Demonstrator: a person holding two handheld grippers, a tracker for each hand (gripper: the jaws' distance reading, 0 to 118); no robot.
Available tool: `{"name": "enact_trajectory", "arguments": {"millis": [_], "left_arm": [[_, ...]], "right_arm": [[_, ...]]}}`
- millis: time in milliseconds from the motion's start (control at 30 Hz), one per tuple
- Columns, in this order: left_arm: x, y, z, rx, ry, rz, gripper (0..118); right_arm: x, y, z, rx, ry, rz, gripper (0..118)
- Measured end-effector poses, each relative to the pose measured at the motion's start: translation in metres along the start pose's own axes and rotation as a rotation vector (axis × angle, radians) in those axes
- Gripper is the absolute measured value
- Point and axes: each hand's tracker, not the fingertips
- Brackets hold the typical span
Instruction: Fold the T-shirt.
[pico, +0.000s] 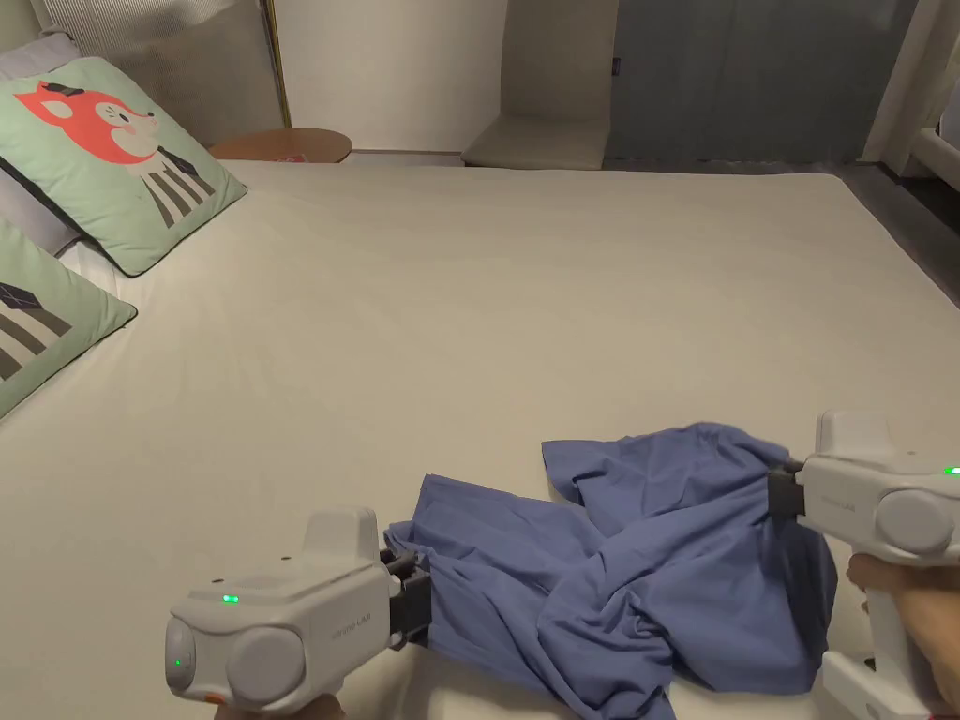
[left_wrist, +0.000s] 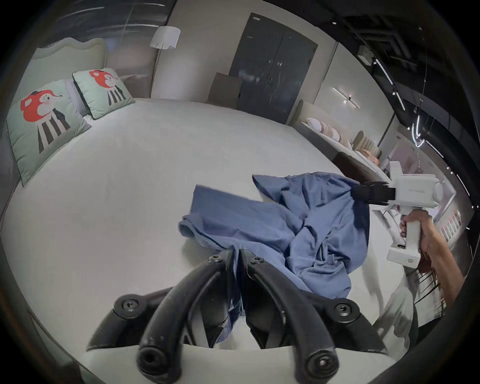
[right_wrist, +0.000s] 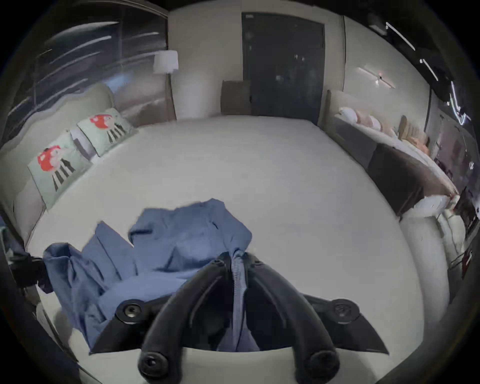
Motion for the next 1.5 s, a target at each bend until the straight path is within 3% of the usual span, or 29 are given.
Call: {"name": "enact_trajectory", "arguments": {"millis": [100, 400, 633, 867, 1033, 1133, 1500], "left_arm": [[-0.006, 0.032, 0.013, 0.088, 0.017, -0.003, 3], [-0.034, 0.173, 0.042, 0.298, 0.158, -0.09, 3], [-0.052, 0.281, 0.05, 0.417, 0.283, -0.136, 3], [-0.081, 0.358, 0.042, 0.499, 0.391, -0.12, 3], [-0.109, 0.362, 0.022, 0.507, 0.415, -0.072, 2], [-0.126, 0.343, 0.004, 0.464, 0.421, -0.039, 2], [-0.188, 0.194, -0.046, 0.188, 0.452, 0.062, 2]], "right_arm": [[-0.007, 0.036, 0.035, 0.132, -0.058, 0.06, 6], [0.014, 0.143, 0.082, 0.347, -0.134, 0.09, 6], [0.039, 0.213, 0.082, 0.472, -0.238, 0.091, 7], [0.045, 0.259, 0.06, 0.558, -0.271, 0.08, 7], [0.043, 0.26, 0.026, 0.535, -0.22, 0.012, 7], [0.035, 0.245, -0.002, 0.485, -0.209, 0.013, 7], [0.026, 0.125, -0.084, 0.194, -0.151, -0.032, 7]]}}
